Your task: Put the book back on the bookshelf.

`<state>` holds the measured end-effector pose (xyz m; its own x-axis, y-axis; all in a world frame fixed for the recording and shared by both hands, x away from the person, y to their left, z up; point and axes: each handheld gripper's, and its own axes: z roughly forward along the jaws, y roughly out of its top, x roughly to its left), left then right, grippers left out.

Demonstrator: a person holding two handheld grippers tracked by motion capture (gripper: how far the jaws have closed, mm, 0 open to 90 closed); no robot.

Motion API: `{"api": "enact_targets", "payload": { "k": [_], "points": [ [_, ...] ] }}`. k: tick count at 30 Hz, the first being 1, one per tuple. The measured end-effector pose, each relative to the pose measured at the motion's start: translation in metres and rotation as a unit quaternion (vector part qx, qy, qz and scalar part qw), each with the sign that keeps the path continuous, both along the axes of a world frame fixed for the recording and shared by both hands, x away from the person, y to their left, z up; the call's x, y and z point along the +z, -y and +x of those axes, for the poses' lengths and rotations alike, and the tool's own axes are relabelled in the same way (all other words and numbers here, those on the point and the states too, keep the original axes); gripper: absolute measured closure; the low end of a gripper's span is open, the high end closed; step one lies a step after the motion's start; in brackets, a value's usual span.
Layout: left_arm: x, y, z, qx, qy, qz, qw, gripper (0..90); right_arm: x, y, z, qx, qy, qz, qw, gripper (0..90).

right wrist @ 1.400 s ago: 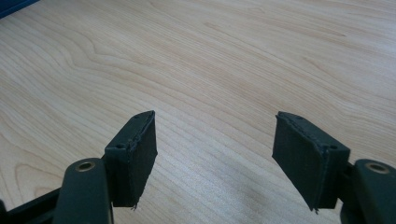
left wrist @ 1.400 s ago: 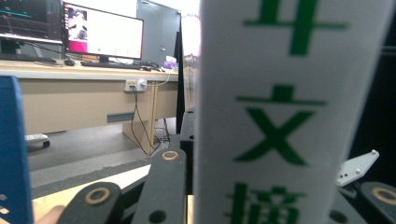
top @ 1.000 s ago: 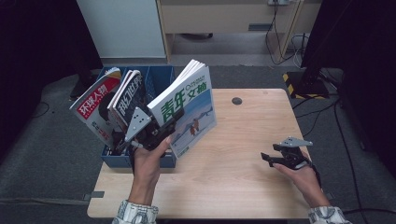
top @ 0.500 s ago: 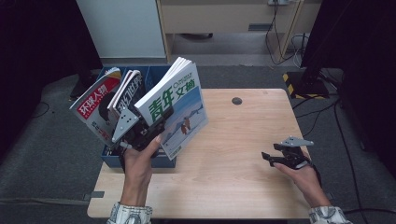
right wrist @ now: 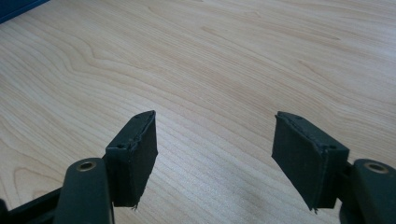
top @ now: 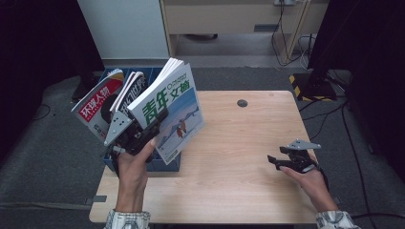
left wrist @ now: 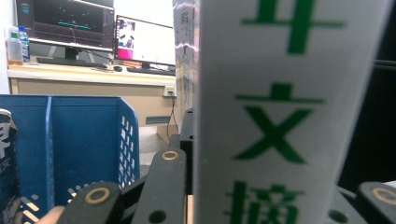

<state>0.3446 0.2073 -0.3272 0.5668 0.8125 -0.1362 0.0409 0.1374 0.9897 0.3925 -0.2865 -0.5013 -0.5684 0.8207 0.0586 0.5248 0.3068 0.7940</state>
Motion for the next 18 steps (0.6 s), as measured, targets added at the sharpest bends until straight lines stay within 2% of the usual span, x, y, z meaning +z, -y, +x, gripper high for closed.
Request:
{"api": "enact_targets", "payload": {
  "k": [3,18],
  "points": [
    [0.0010,-0.0014,-0.0008,0.001,-0.001,0.010,0.9999,73.8,0.0005,0.0012,0.0002,-0.001,0.001,0.001,1.0000,31.2],
    [0.0050,-0.0102,-0.0038,0.006,-0.003,0.018,0.9998,73.8,0.0013,0.0016,0.0001,-0.003,0.004,0.002,1.0000,31.2]
  ]
}}
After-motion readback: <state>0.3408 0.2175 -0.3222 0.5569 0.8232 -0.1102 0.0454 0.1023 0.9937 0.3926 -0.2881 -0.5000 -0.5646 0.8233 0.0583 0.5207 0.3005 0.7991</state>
